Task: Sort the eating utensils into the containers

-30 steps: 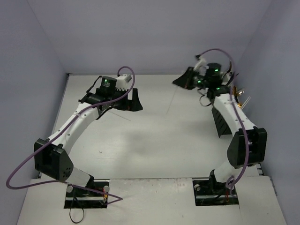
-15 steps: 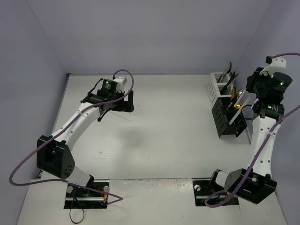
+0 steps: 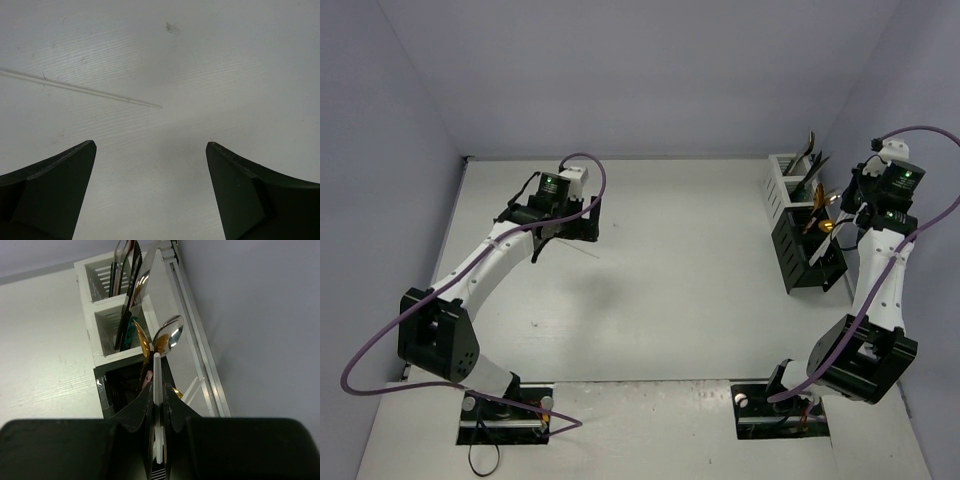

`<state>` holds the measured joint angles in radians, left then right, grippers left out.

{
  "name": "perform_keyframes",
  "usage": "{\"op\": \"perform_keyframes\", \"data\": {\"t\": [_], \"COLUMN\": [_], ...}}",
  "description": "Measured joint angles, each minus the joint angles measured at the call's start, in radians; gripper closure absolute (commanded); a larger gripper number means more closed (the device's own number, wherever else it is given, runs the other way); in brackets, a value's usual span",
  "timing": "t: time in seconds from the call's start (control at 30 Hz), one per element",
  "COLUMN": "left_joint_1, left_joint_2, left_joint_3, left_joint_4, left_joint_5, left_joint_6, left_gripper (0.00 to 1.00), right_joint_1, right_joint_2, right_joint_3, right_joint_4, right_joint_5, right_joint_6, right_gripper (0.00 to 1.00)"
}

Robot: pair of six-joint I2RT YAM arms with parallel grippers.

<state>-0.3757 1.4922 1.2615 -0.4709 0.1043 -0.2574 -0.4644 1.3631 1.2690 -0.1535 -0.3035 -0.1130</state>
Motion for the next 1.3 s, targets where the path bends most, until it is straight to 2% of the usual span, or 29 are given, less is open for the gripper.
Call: {"op": "perform_keyframes", "data": {"t": [0.07,0.1,0.2,0.27,0.37,0.47,0.57,0.9,1.07,1.17,1.3], "left_joint_1": [0.004,0.006,0.014,0.021,0.037,0.061,0.079,0.101,0.128,0.16,0.229], "left_joint_2": [0.0,0.0,0.0,0.001,0.028,0.082,0.139,0.32,0.35,0.348,0.418], "left_joint_3": [-0.001,-0.001,-0.001,-0.001,0.009,0.014,0.014,0.126,0.147,0.167,0.367], "left_joint_4": [0.001,0.001,-0.001,-0.009,-0.049,-0.092,-0.133,-0.173,-0.114,-0.12,-0.262], "left_joint_5": [-0.004,-0.006,-0.013,-0.03,-0.079,-0.122,-0.156,-0.166,-0.034,0.118,0.339], "left_joint_6": [0.003,0.004,0.007,0.003,-0.026,-0.071,-0.114,-0.199,0.0,0.213,0.529], "left_gripper": [0.1,0.1,0.1,0.1,0.1,0.1,0.1,0.1,0.1,0.1,0.1], "right_joint_1": [0.0,0.0,0.0,0.0,0.0,0.0,0.0,0.0,0.0,0.0,0.0], "right_joint_2": [0.009,0.012,0.021,0.028,0.035,0.036,0.035,-0.04,-0.077,-0.083,-0.082], "right_joint_3": [-0.002,-0.004,-0.021,-0.036,-0.058,-0.067,-0.067,-0.084,-0.095,-0.097,-0.097], "right_joint_4": [0.0,0.002,0.014,0.017,0.015,0.014,0.017,0.018,0.021,0.022,0.021], "right_joint_5": [-0.001,-0.003,-0.018,-0.026,-0.031,-0.033,-0.034,-0.054,-0.076,-0.103,-0.142], "right_joint_6": [0.0,0.0,0.007,0.012,0.019,0.033,0.038,0.04,0.034,0.034,0.038], "right_gripper": [0.97,0.9,0.54,0.38,0.22,0.12,0.08,0.06,0.07,0.07,0.08]}}
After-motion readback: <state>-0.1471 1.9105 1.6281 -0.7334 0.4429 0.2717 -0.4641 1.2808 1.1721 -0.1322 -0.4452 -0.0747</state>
